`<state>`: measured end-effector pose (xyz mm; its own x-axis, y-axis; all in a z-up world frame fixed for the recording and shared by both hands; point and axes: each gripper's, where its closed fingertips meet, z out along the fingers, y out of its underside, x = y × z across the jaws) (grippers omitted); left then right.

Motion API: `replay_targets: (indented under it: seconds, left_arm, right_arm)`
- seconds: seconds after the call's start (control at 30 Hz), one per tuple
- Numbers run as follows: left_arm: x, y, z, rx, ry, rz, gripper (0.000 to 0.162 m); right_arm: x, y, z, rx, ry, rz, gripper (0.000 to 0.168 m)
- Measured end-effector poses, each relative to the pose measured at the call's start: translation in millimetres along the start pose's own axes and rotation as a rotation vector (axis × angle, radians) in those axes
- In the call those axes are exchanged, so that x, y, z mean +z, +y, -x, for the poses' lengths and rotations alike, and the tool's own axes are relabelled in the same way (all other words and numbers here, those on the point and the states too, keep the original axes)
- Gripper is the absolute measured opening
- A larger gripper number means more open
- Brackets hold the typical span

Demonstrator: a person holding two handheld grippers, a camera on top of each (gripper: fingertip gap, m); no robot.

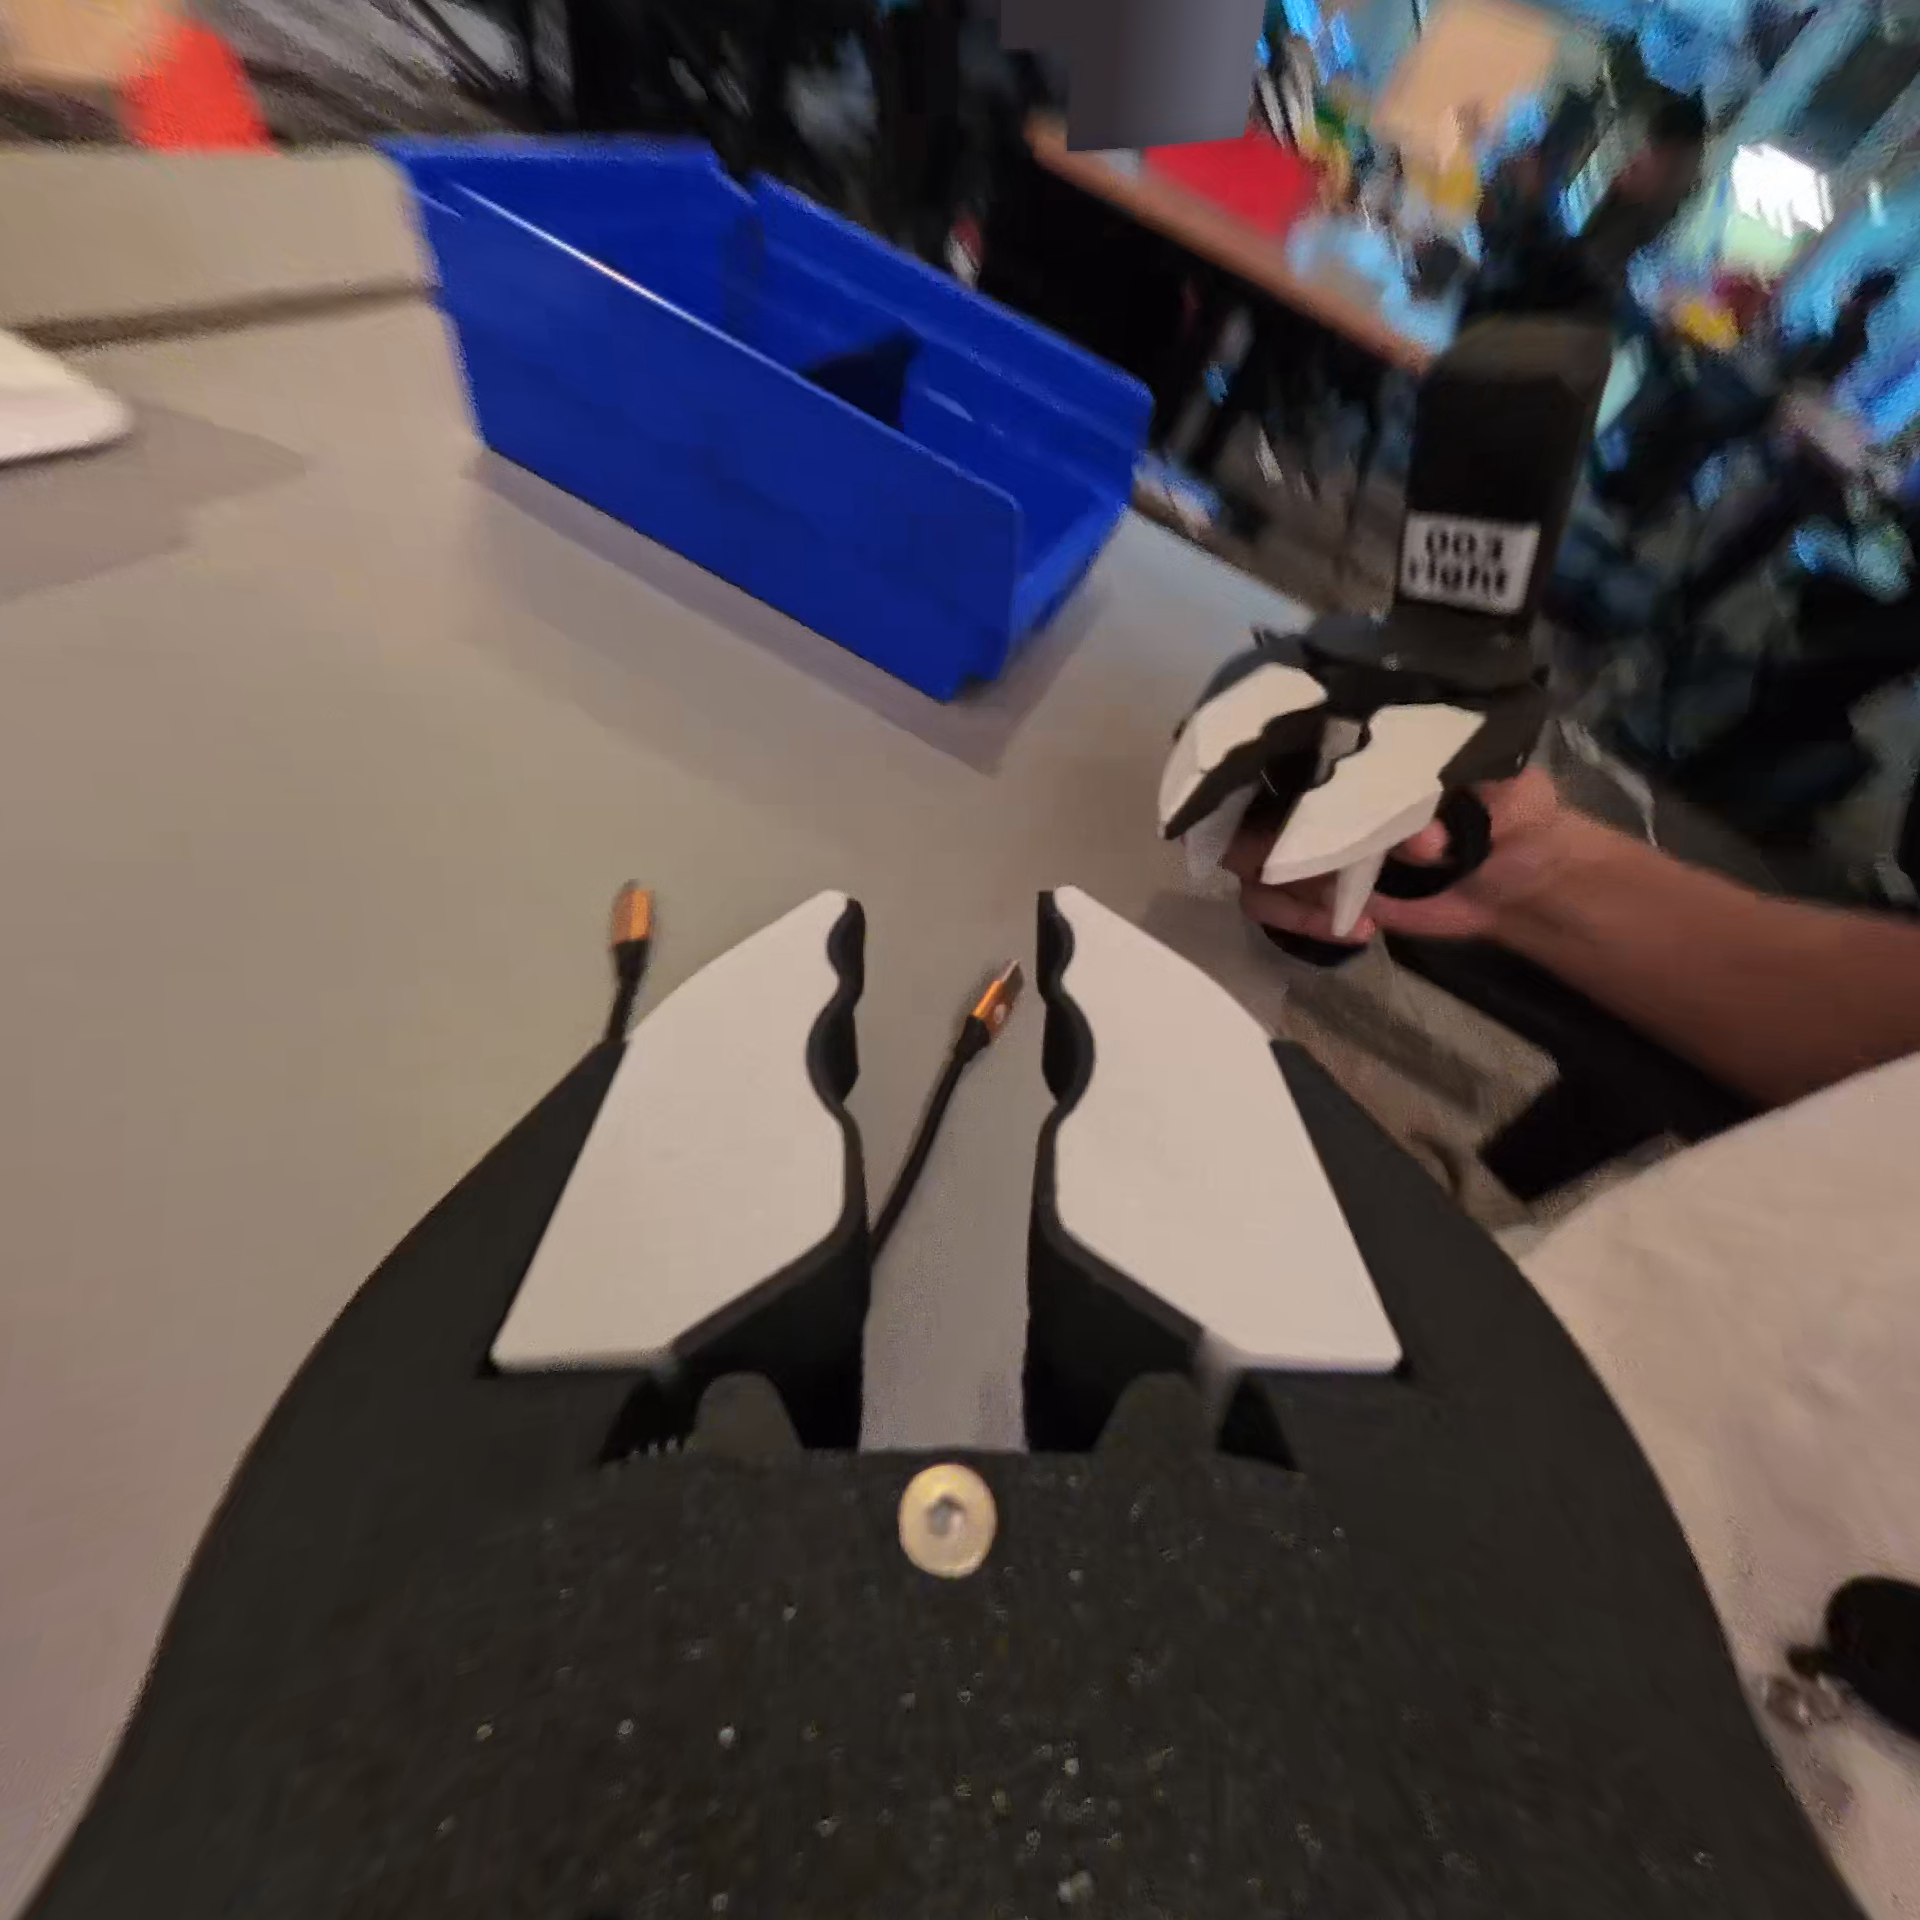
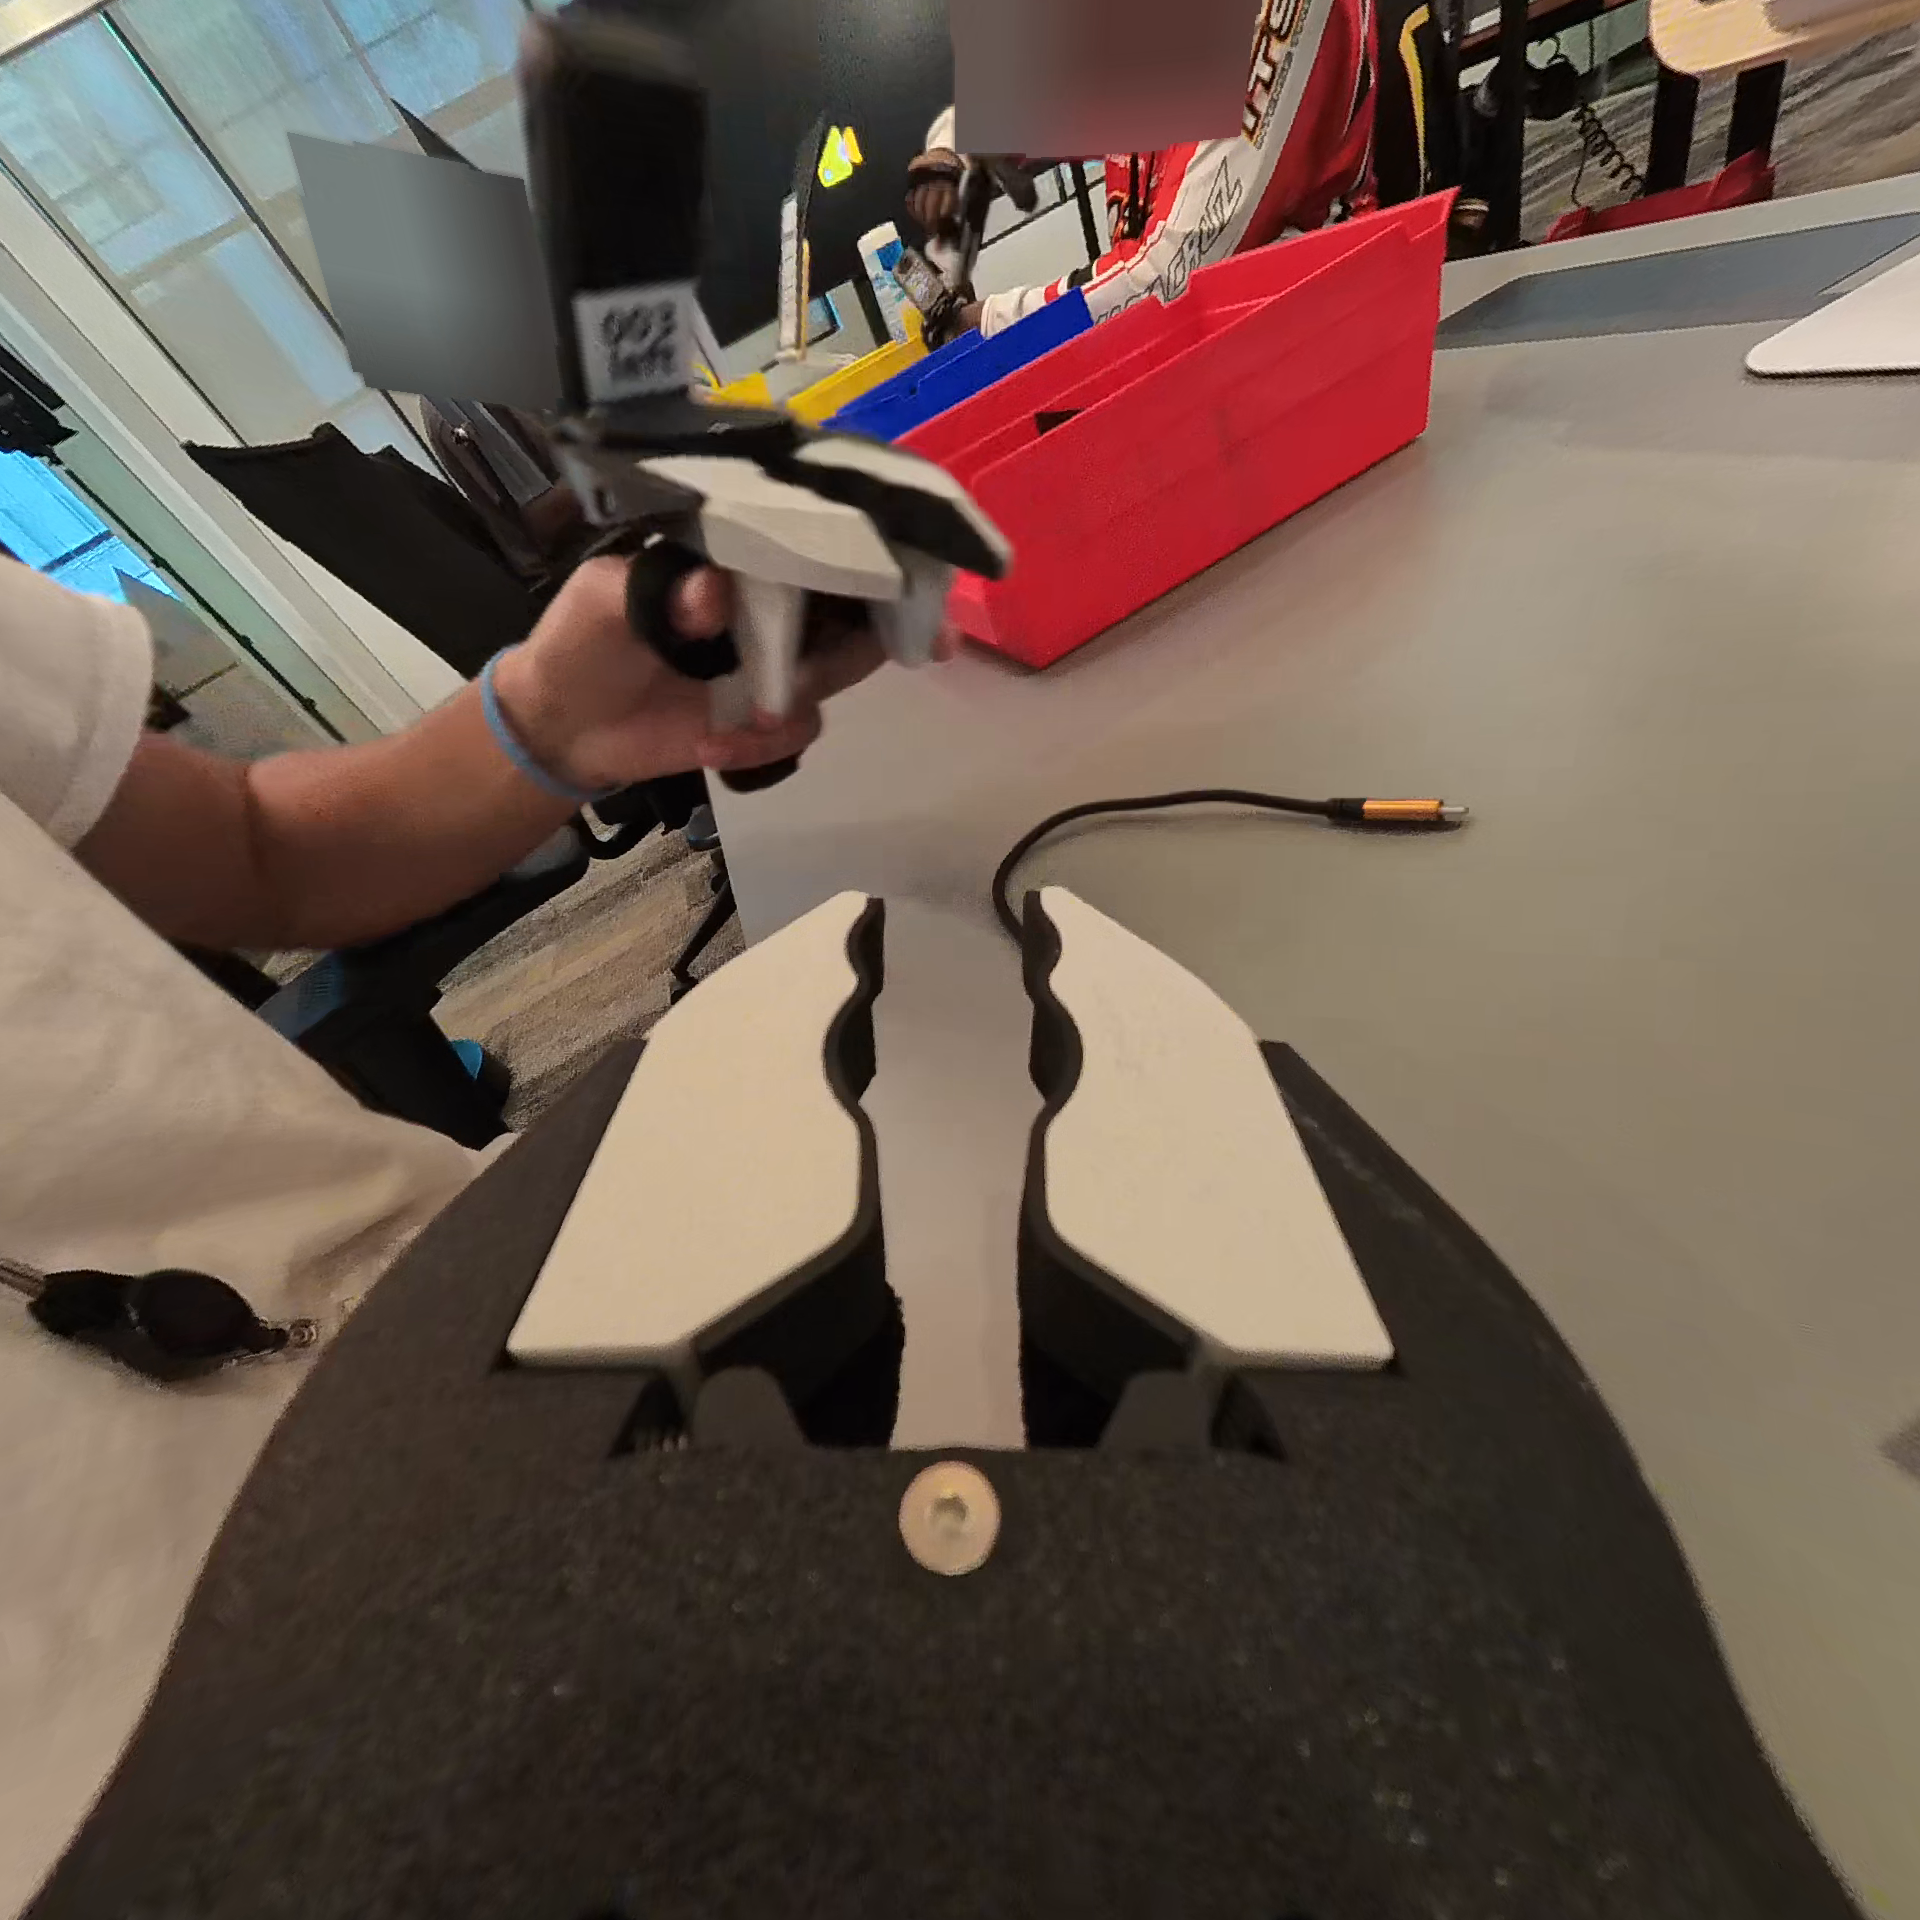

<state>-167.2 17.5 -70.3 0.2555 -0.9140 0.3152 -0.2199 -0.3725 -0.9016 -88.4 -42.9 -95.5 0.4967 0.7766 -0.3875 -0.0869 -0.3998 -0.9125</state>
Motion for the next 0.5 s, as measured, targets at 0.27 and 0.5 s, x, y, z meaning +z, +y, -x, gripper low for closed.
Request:
replay_targets:
  seconds: [0.27,0.5]
  left_arm:
    - [-110.2,37.4,62.9,-0.076,-0.422,-0.206,0.027]
    - [-126.2,8.8,94.2,-0.077,-0.307,0.012,0.024]
  right_arm:
    - [6.4,1.0,-2.7,0.0,-0.009,0.011,0.025]
    - [18.2,-3.2,-13.5,0.008,-0.026,0.021,0.025]
